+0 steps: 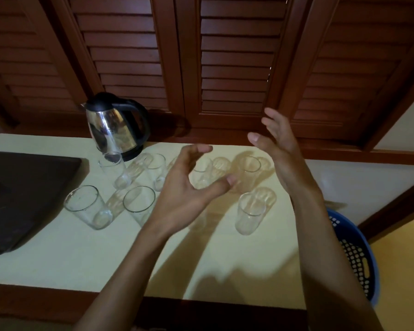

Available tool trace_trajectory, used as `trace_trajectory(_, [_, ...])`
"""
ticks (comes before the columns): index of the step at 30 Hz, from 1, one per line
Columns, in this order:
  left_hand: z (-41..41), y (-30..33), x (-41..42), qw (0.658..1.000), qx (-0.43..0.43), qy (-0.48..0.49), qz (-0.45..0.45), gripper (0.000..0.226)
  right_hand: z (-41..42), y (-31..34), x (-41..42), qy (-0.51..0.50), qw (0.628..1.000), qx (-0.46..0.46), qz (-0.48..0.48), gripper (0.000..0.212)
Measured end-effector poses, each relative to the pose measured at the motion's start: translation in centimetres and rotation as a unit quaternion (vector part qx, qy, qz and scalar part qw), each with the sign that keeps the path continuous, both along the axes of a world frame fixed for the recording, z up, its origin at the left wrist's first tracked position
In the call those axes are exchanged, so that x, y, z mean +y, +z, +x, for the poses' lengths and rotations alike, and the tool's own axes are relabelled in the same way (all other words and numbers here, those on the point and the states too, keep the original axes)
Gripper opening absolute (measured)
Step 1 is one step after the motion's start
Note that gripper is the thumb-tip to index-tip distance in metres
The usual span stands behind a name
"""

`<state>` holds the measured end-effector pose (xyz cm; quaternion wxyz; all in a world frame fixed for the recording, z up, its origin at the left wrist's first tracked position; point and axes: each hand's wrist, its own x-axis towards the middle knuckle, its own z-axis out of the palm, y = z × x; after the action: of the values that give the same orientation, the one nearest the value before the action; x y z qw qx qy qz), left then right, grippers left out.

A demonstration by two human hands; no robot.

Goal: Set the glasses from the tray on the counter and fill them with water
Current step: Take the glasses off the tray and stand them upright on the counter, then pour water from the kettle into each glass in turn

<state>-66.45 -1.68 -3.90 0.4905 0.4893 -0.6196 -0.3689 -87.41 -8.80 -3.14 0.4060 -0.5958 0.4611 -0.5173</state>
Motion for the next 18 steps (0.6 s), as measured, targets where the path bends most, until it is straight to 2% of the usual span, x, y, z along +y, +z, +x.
trace_trajectory(8, [11.0,4.4,-3.4,0.999,-0.038,0.032,-0.005,0.069,9.5,2.4,-0.6,0.017,0.996,0.092,-0.009,0.076])
trace_trajectory(13, [19.1,3.6,-6.8,0.993,-0.032,0.109,0.032,0.054,15.0,4.0,-3.9,0.045,0.988,0.144,0.031,0.071])
trace_trajectory(15, [22.5,2.9,-8.0,0.989,-0.049,0.133,0.040,0.040,17.2,4.5,-5.9,0.048,0.987,0.149,0.037,0.073])
trace_trajectory(18, [26.2,2.5,-9.6,0.980,-0.077,0.175,0.051,0.037,21.0,4.6,-9.2,0.032,0.985,0.160,0.053,0.076])
